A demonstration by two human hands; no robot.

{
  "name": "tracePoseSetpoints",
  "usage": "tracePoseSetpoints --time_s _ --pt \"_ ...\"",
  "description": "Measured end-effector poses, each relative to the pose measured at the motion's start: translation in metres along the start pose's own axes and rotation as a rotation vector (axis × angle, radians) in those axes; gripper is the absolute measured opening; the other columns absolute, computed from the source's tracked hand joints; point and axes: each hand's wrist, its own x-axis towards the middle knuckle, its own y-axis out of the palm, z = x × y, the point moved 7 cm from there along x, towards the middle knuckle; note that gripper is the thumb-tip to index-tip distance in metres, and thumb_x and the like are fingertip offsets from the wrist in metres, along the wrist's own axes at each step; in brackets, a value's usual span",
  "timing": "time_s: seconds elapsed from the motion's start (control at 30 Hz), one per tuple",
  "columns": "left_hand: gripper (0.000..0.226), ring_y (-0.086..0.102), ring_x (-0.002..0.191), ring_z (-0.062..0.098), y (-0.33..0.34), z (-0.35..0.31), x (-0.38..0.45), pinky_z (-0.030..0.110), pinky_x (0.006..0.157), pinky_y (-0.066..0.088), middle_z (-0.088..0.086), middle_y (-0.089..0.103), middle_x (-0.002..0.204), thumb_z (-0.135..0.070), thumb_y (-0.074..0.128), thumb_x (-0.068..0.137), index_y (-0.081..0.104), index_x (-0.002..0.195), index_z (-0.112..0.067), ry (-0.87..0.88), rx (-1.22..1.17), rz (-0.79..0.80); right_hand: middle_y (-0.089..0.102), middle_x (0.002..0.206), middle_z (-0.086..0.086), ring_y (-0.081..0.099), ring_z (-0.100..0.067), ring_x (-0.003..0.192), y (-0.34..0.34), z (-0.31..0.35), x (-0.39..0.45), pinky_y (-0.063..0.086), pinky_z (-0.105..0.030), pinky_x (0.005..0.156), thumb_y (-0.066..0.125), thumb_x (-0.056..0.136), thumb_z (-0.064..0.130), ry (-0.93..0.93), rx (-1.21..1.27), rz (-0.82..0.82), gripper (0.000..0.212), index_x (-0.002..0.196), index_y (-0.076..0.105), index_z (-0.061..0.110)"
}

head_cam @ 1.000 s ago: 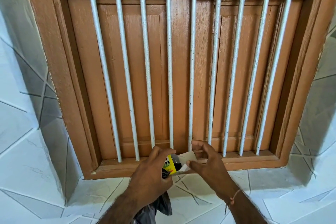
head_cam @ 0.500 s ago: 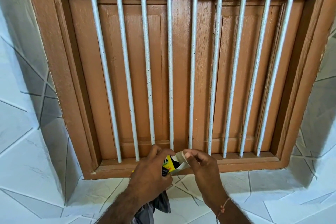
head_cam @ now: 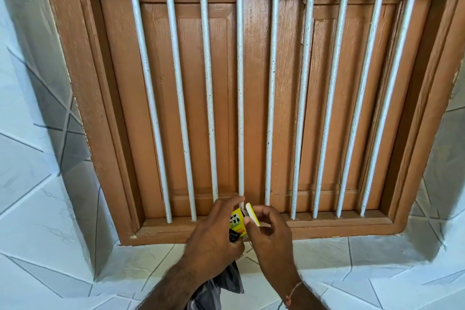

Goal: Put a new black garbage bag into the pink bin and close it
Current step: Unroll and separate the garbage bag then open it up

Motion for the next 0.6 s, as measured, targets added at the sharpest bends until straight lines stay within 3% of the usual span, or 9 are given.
tracePoseSetpoints --time_s 0.17,0.33,0.5,0.6 --pt "0.078 0.054 0.111 0.005 0.001 0.002 0.000 0.023 0.087 0.053 -0.024 0.038 0.137 -0.032 0.072 0.078 0.023 0.135 -0.053 0.004 0.000 -0.012 0.071 0.081 0.004 0.068 -0.012 0.080 -0.003 -0.006 0.001 0.056 -0.022 0.067 0.066 0.088 0.010 0.034 0.014 -0.043 0.011 0.085 0.068 0.021" --pt "0.081 0.051 0.119 0.005 0.004 -0.001 0.001 0.025 0.094 0.052 -0.021 0.038 0.142 -0.034 0.074 0.078 0.022 0.137 -0.052 0.010 0.015 -0.029 0.070 0.076 0.006 0.067 -0.010 0.072 -0.002 -0.007 -0.001 0.052 -0.014 0.063 0.067 0.086 0.006 0.057 0.073 -0.071 0.014 0.076 0.066 0.015" --pt "0.081 0.048 0.123 0.002 0.007 -0.002 0.003 0.027 0.097 0.050 -0.023 0.037 0.144 -0.035 0.072 0.078 0.019 0.137 -0.053 0.031 0.017 -0.042 0.069 0.084 0.000 0.066 -0.015 0.083 -0.002 -0.009 -0.010 0.055 -0.019 0.069 0.065 0.088 0.012 -0.035 -0.005 -0.091 0.010 0.082 0.067 0.020" --pt "0.079 0.048 0.122 0.002 0.009 -0.001 0.004 0.025 0.096 0.051 -0.021 0.037 0.145 -0.035 0.072 0.079 0.022 0.138 -0.051 0.026 0.008 -0.029 0.067 0.092 0.004 0.063 -0.010 0.092 -0.003 -0.005 -0.012 0.051 -0.010 0.068 0.068 0.086 0.012 -0.089 -0.043 -0.065 0.008 0.086 0.067 0.020"
